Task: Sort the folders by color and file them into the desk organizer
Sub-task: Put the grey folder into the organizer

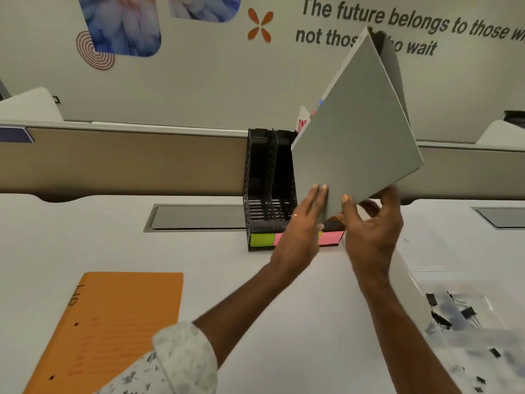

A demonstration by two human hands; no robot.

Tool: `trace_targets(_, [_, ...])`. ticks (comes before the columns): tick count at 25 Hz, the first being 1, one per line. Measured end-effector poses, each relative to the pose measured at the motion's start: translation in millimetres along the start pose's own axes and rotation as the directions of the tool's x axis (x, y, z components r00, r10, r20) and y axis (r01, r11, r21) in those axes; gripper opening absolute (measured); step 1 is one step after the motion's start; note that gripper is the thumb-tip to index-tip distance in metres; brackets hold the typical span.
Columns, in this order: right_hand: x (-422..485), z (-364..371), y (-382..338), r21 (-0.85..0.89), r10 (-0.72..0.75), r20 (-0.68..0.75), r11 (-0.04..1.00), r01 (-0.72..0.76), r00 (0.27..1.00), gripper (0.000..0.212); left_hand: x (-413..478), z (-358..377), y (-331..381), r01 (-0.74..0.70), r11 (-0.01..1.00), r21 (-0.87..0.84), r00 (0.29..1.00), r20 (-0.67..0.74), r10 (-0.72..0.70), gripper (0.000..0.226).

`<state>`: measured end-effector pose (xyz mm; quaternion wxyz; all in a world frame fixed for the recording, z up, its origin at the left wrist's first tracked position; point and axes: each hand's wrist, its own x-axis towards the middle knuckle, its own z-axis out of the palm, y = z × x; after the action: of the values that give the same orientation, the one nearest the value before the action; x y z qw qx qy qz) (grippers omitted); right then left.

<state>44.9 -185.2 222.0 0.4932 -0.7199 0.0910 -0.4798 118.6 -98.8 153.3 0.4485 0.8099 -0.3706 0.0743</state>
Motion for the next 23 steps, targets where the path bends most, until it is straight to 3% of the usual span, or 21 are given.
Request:
trace_targets(6, [43.4, 53.0, 46.9, -0.056, -0.065, -0.006, 0.996, 0.065, 0.998, 0.057, 66.5, 17.5, -56.7, 0.016, 0.998, 0.064, 0.997, -0.074, -0.011, 0.089])
trace_targets(11, [43.6, 87.9, 102.8, -0.142, -0.033, 0.056, 0.989, 0.041, 0.998, 0.030, 74.7, 38.3, -105.0, 0.076, 0.994, 0.084, 0.996, -0.051, -0.072, 0.095])
trace_targets(14, [39.4, 98.3, 129.4, -0.200, 0.005, 0.123, 0.980, 0.019, 0.992, 0.026, 65.1, 52.0, -126.1, 0.174, 0.983, 0.059, 0.984, 0.028, -0.176, 0.094])
trace_targets(19, [35.7, 105.5, 149.3, -0.255, 0.075, 0.148, 0.966, -0.035, 0.986, 0.038, 63.8, 54.9, -135.3, 0.224, 0.973, 0.047, 0.973, 0.038, -0.226, 0.086])
trace_targets(23, [36.5, 106.6, 143.7, -0.303, -0.009, 0.149, 0.951, 0.055, 0.989, 0.064, 63.1, 61.6, -127.9, 0.238, 0.971, 0.003, 0.971, -0.008, -0.238, 0.075])
